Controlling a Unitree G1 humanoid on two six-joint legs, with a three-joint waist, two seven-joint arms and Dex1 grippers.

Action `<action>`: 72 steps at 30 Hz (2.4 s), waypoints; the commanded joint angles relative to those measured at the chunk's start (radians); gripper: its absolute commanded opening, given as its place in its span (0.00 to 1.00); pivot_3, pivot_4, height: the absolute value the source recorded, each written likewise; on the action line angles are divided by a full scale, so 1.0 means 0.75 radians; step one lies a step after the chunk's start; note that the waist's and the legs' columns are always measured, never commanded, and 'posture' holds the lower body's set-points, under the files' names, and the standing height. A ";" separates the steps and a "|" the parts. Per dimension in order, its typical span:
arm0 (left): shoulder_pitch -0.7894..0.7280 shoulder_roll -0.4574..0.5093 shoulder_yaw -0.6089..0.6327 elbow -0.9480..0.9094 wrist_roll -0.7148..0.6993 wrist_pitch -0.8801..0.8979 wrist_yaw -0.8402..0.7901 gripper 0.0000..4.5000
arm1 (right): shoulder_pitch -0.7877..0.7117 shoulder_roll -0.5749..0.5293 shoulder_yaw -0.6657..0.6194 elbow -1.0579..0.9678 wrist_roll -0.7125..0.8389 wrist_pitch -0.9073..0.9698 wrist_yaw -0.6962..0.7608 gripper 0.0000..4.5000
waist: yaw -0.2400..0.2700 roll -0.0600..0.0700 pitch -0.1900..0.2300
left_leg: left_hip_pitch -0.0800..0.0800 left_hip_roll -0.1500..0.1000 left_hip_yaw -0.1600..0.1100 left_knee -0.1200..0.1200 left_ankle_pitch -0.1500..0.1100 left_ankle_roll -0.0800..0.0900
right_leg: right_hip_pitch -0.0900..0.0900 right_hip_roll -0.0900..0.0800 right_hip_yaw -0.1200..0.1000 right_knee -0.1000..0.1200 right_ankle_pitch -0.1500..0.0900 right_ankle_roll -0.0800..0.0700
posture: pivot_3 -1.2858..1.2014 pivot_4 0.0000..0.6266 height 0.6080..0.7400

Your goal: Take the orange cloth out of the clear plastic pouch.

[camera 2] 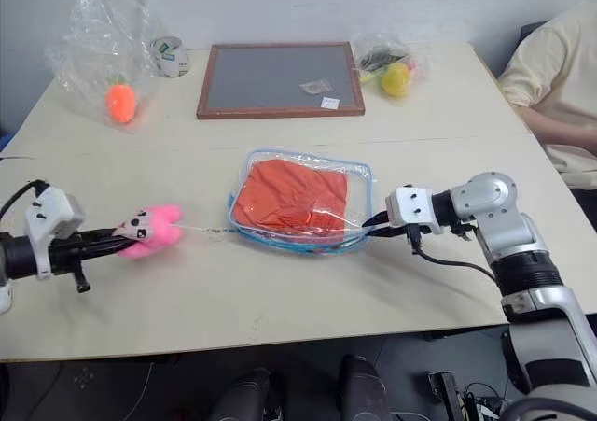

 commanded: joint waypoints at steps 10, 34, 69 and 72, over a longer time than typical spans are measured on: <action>0.229 0.080 0.287 -0.238 -0.144 0.171 -0.142 0.92 | 0.345 -0.178 -0.349 -0.657 0.366 0.663 -0.136 1.00 | 0.005 0.000 0.000 | 0.000 0.000 -0.001 0.000 -0.001 -0.001 | 0.000 0.000 0.000 -0.001 0.000 0.000 | 0.52 0.24 1.00; -0.745 -0.347 -0.885 0.117 0.607 -0.685 0.106 0.86 | 0.546 -0.120 -0.570 -1.159 0.800 1.203 -0.555 1.00 | 0.058 0.000 -0.001 | -0.001 -0.009 0.003 0.004 -0.002 0.001 | 0.000 0.001 0.001 0.001 0.001 0.001 | 0.52 0.24 1.00; -0.581 -0.704 -0.707 -0.308 0.362 0.013 0.386 0.00 | 0.341 0.231 0.085 -0.898 -0.129 0.700 -0.996 0.13 | 0.063 0.000 -0.001 | -0.004 -0.001 0.001 0.013 -0.005 0.006 | 0.001 0.001 0.002 0.000 0.003 0.005 | 0.52 0.24 1.00; -0.576 -0.711 -0.709 -0.325 0.356 0.033 0.396 0.00 | 0.344 0.248 0.115 -0.893 -0.203 0.665 -1.014 0.36 | 0.062 0.000 -0.001 | -0.004 -0.001 0.001 0.013 -0.005 0.006 | 0.001 0.001 0.002 0.000 0.003 0.005 | 0.52 0.24 1.00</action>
